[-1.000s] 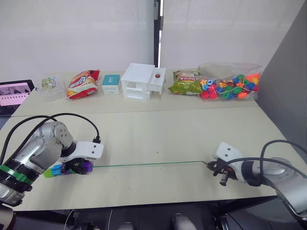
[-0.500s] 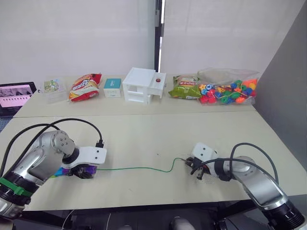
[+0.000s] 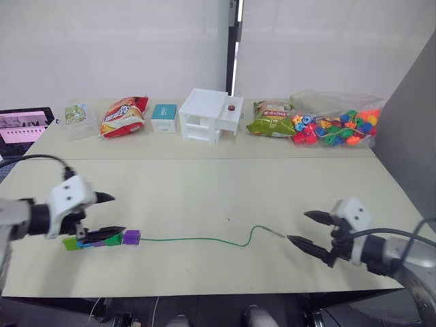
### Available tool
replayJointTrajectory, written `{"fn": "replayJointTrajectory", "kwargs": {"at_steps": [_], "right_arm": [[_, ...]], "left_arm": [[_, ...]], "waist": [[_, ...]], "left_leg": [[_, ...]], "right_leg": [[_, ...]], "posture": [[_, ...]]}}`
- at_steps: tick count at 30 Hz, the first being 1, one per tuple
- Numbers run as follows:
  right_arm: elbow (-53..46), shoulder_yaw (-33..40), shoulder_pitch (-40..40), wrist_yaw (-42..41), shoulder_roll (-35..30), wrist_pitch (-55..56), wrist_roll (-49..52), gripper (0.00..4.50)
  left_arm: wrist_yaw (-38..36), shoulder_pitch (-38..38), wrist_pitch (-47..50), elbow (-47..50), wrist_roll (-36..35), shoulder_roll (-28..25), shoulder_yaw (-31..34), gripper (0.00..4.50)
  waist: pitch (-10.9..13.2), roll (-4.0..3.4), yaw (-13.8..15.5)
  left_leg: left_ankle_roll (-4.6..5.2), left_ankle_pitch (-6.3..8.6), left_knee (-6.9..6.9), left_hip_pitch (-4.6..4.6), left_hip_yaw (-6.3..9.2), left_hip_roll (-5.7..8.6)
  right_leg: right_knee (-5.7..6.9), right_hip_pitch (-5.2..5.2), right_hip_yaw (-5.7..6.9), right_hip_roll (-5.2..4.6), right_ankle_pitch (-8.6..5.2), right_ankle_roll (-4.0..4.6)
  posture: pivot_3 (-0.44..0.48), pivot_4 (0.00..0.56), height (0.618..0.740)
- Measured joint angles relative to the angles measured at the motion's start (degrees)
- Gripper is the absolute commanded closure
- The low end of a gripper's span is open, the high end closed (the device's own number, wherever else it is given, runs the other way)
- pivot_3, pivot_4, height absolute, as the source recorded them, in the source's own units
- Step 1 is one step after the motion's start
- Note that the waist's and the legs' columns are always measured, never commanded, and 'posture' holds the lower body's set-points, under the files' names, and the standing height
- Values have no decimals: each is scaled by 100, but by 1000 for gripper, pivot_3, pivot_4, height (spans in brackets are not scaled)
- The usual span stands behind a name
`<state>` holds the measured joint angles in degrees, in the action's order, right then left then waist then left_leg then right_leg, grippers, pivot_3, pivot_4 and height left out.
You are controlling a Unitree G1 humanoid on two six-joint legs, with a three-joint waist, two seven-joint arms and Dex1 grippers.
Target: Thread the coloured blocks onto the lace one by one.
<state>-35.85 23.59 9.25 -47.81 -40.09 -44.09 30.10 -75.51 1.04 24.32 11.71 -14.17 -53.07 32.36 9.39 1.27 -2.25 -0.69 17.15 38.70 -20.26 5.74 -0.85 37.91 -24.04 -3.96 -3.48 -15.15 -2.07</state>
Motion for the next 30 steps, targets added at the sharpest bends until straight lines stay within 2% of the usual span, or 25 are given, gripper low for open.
{"fn": "replayJointTrajectory", "kwargs": {"at_steps": [4, 8, 14, 19, 30], "right_arm": [[375, 688, 559, 176, 369, 246, 52, 35], [796, 1017, 882, 206, 524, 676, 34, 35], [1431, 1081, 1146, 106, 580, 1485, -108, 35], [2005, 1045, 1320, -13, 594, 1970, -298, 35], [2210, 846, 1319, -98, 519, 2305, -413, 35]], "left_arm": [[93, 1037, -13, -155, -629, 665, 1090, 0], [123, 1795, -355, -789, -827, 998, 1599, 0], [349, 2177, -968, -1437, -871, 1151, 1700, 0], [503, 2280, -1378, -1866, -866, 1254, 1491, 0], [823, 2301, -1474, -1778, -1058, 1258, 1185, 0]], "waist": [[1, 1, -2], [1, 1, -16], [5, 1, 19], [4, 1, -7], [4, -1, -16]], "left_leg": [[-1, -1, 2, 5, -11, -3], [-5, -3, 2, 20, -12, -5], [-8, -1, -15, 97, -14, -6], [-9, -2, -42, 95, -17, -8], [-9, -2, -46, 96, -18, -10]], "right_leg": [[-13, 7, -2, 0, 0, 0], [-10, 21, -2, 3, 2, 4], [-53, 113, 1, 2, -9, -12], [-78, 109, -2, 1, -1, 0], [-78, 110, -3, 1, -1, 1]], "posture": [[0, 150, 740], [0, 150, 740], [0, 150, 740], [0, 150, 740], [0, 150, 740]]}}
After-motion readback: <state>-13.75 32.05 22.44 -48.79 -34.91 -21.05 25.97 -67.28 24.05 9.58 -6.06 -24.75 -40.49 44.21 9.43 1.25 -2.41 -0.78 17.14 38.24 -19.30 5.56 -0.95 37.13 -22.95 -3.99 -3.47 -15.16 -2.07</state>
